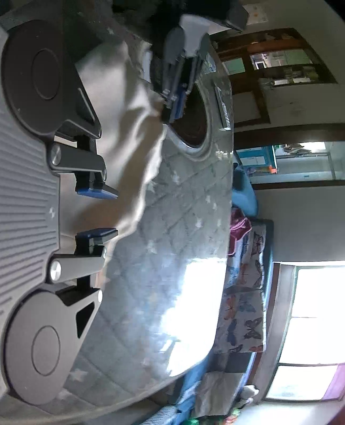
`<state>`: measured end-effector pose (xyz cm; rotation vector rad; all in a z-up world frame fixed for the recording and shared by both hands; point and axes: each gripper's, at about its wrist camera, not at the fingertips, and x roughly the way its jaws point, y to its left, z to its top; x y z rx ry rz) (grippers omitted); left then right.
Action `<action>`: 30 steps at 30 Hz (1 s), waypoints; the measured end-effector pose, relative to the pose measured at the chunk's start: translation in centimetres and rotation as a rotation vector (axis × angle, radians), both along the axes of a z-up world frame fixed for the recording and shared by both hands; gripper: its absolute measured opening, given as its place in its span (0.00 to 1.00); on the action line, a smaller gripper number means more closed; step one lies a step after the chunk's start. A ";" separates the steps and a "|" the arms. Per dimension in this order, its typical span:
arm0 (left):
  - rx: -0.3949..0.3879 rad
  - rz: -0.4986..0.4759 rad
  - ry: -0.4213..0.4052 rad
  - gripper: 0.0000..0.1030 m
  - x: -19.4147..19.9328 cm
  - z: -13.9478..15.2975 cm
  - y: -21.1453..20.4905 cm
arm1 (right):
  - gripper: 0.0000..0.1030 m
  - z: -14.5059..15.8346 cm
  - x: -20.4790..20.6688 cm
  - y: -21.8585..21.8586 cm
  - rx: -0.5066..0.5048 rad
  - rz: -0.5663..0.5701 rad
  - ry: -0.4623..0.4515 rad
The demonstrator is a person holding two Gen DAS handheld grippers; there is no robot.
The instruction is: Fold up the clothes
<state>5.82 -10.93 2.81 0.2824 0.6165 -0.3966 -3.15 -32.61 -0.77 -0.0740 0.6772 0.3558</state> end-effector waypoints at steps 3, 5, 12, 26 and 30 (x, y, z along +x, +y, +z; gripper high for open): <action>-0.050 0.005 -0.016 0.18 -1.1 1.4 0.0 | 0.22 -0.4 -0.4 -0.4 0.022 -0.024 0.008; -0.081 -0.037 -0.031 0.17 -2.2 2.5 -0.6 | 0.22 -0.1 -0.2 -0.7 0.055 -0.038 -0.004; -0.116 -0.154 0.034 0.17 -2.7 1.9 -4.3 | 0.21 -0.1 2.4 0.3 0.112 -0.046 -0.011; -0.162 -0.068 0.108 0.18 -0.1 -1.2 -4.5 | 0.22 -2.8 3.4 0.2 0.093 -0.102 -0.028; -0.171 -0.053 0.109 0.20 -0.2 -1.1 -4.7 | 0.28 -2.5 3.3 0.5 0.093 -0.088 -0.031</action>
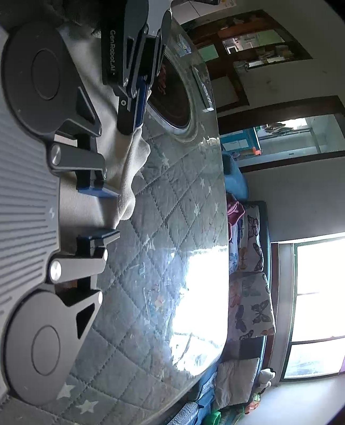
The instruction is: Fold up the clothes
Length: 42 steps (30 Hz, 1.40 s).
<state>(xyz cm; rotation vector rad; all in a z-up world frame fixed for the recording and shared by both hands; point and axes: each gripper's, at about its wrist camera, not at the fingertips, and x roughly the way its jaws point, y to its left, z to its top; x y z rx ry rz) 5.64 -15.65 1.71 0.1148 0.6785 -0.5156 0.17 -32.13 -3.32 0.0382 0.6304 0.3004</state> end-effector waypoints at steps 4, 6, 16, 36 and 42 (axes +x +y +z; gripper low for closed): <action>-0.002 -0.003 -0.008 0.28 -0.3 -0.1 -0.2 | 0.40 0.4 -0.6 1.1 -0.052 0.020 -0.023; -0.003 -0.002 -0.012 0.31 -0.5 -0.1 -0.3 | 0.50 0.6 -1.1 1.6 -0.080 0.026 -0.035; -0.004 -0.013 -0.027 0.51 -1.0 -0.4 -1.2 | 0.62 0.4 -3.8 0.5 -0.046 -0.046 -0.025; -0.064 0.028 -0.082 0.56 -6.6 1.9 1.8 | 0.88 2.1 -8.0 -0.6 0.015 -0.034 -0.098; -0.054 0.078 -0.073 0.56 -8.7 1.1 3.0 | 0.96 1.4 -8.7 0.0 0.027 -0.011 -0.078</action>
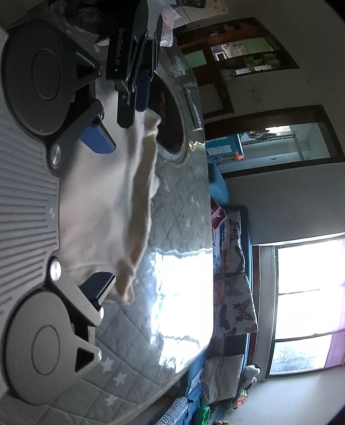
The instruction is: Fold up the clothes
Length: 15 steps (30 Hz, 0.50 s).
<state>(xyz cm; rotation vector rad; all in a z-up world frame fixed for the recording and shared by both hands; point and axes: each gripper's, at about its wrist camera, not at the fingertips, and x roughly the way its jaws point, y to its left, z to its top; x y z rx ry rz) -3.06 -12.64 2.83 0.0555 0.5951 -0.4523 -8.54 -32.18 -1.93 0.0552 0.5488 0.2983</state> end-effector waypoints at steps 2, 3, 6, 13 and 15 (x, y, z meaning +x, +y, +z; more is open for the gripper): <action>0.018 0.014 0.001 0.56 -0.3 -0.3 0.2 | 0.97 -0.5 -0.2 0.1 -0.004 -0.003 0.014; 0.028 0.020 0.001 0.56 -0.4 -0.4 0.2 | 0.97 -0.8 -0.3 0.2 -0.008 -0.007 0.022; 0.034 0.034 0.019 0.56 -0.4 -1.0 0.6 | 1.00 -1.6 -0.6 0.2 -0.017 -0.023 0.046; 0.022 0.070 0.025 0.64 -0.7 -1.0 1.6 | 1.00 -1.1 -1.7 -1.0 -0.019 -0.071 0.036; 0.012 0.082 0.029 0.64 -0.9 -0.9 2.0 | 1.00 -0.5 -1.9 -1.3 -0.013 -0.096 0.012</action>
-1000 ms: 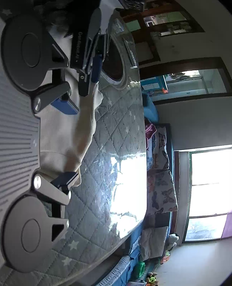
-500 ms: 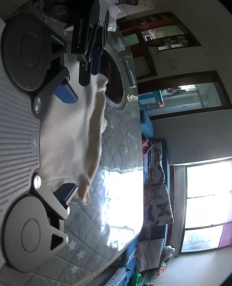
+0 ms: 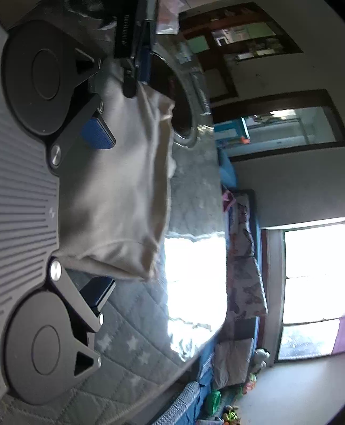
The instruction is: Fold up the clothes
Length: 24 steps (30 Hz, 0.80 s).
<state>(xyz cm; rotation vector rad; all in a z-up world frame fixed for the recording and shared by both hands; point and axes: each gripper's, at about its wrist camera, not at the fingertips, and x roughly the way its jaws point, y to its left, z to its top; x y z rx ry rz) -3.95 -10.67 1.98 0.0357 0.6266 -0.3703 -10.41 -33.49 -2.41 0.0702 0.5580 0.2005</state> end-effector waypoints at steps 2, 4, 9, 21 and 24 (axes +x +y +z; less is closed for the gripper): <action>-0.006 0.007 -0.002 0.65 -0.3 0.2 0.3 | 1.00 0.5 0.0 -0.1 0.016 -0.020 -0.014; -0.008 0.011 -0.008 0.67 -0.6 0.4 0.5 | 1.00 0.8 0.1 0.0 0.057 -0.005 -0.007; -0.026 0.007 -0.017 0.70 -1.2 1.0 0.7 | 1.00 0.9 0.0 1.3 0.135 0.107 -0.009; -0.006 0.042 0.025 0.72 -0.7 0.3 1.4 | 1.00 -0.6 0.2 1.2 0.151 0.138 0.051; -0.006 0.048 0.021 0.72 -0.7 0.5 1.7 | 1.00 0.4 0.0 1.3 0.156 0.115 0.022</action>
